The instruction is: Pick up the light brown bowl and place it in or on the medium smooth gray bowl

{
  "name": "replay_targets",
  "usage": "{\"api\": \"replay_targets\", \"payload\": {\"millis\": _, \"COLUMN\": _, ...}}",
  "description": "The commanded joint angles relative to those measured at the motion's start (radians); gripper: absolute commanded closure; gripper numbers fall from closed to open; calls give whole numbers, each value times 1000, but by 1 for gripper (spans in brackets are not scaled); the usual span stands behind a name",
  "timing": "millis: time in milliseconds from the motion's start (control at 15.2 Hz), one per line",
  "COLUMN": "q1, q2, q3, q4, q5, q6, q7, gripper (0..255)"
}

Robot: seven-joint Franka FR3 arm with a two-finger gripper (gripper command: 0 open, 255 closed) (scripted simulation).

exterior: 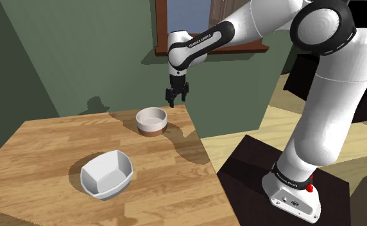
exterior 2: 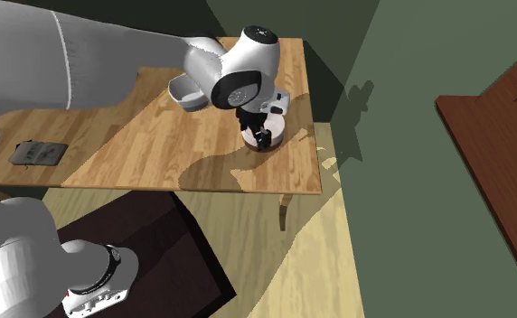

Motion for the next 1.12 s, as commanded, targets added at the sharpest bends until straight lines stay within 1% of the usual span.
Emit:
{"api": "replay_targets", "payload": {"millis": 0, "q1": 6, "q2": 86, "q3": 2, "q4": 81, "q5": -11, "q6": 9, "q7": 11, "gripper": 0}}
{"api": "replay_targets", "payload": {"millis": 264, "q1": 17, "q2": 245, "q3": 0, "q4": 247, "q5": -33, "q6": 10, "q7": 29, "gripper": 0}}
{"api": "replay_targets", "payload": {"millis": 462, "q1": 26, "q2": 369, "q3": -3, "q4": 392, "q5": -47, "q6": -6, "q7": 40, "gripper": 0}}
{"api": "replay_targets", "payload": {"millis": 528, "q1": 27, "q2": 377, "q3": -3, "q4": 401, "q5": -48, "q6": -7, "q7": 40, "gripper": 0}}
{"api": "replay_targets", "payload": {"millis": 990, "q1": 28, "q2": 420, "q3": -4, "q4": 363, "q5": -48, "q6": 74, "q7": 40, "gripper": 0}}
{"api": "replay_targets", "payload": {"millis": 1056, "q1": 28, "q2": 420, "q3": -4, "q4": 363, "q5": -48, "q6": 75, "q7": 40, "gripper": 0}}
